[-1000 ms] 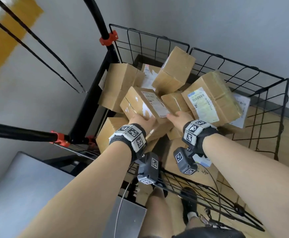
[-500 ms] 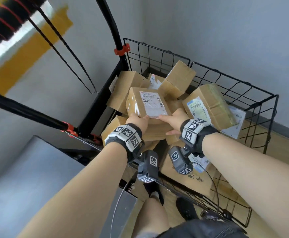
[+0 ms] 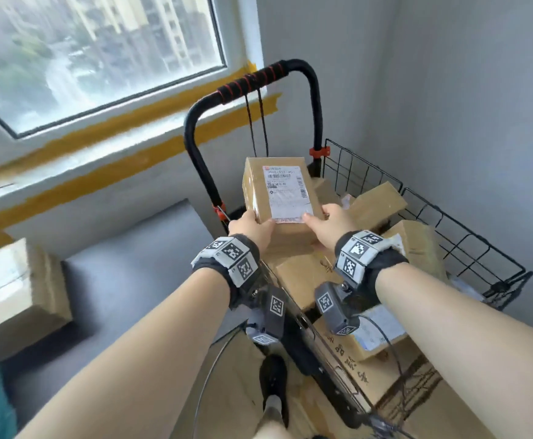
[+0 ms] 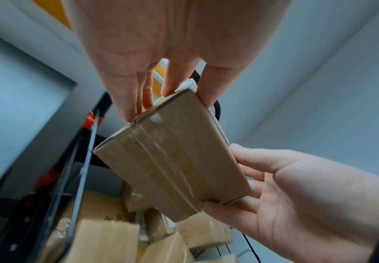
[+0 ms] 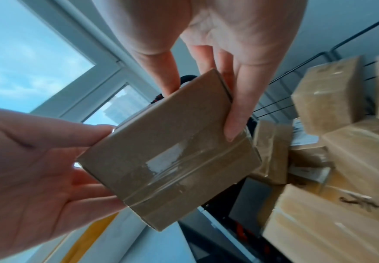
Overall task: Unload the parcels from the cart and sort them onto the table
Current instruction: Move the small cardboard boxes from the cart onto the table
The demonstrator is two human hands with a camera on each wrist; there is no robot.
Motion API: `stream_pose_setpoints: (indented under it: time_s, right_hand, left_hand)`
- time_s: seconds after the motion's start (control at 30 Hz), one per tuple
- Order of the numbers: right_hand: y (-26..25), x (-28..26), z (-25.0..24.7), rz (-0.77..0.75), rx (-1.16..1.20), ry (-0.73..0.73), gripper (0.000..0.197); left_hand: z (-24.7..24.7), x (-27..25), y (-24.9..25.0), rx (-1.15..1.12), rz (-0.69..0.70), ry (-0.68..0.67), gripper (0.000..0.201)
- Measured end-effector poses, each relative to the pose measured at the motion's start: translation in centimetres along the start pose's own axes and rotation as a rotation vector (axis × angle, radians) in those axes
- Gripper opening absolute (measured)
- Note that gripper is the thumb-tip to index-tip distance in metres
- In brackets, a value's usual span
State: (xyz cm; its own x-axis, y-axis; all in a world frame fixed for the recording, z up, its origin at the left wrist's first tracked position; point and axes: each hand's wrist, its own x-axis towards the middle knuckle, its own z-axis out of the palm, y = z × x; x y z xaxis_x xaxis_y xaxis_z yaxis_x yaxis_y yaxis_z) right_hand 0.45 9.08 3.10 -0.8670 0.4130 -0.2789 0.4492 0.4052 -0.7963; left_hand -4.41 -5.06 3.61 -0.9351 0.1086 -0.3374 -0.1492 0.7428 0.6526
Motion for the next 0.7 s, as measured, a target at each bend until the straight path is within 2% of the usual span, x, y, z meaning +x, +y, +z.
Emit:
stream_pose_setpoints:
  time_s: [0.23,0.47,0.6,0.7]
  right_hand:
    - [-6.6,-5.3,6.0,-0.2,-0.039,-0.142,0.044]
    - [-12.8,-10.1,15.7,-0.333,-0.096,-0.298,0.049]
    - [-16.1,-12.9,22.8,-0.356,-0.072,-0.348,0.044]
    - [-18.2,-14.6,27.8,-0.328,-0.027,-0.325,0.04]
  left_hand:
    - [-8.2,-6.3,-5.9,-0.067,-0.066,0.212,0.036]
    - [-16.0,-11.0,-14.5,-0.171,-0.163,0.409,0.035]
    - [-20.8,-12.4,-20.3,-0.148,-0.248,0.443,0.036]
    - [-24.1,-12.5,-24.3,-0.093,-0.281,0.454,0.036]
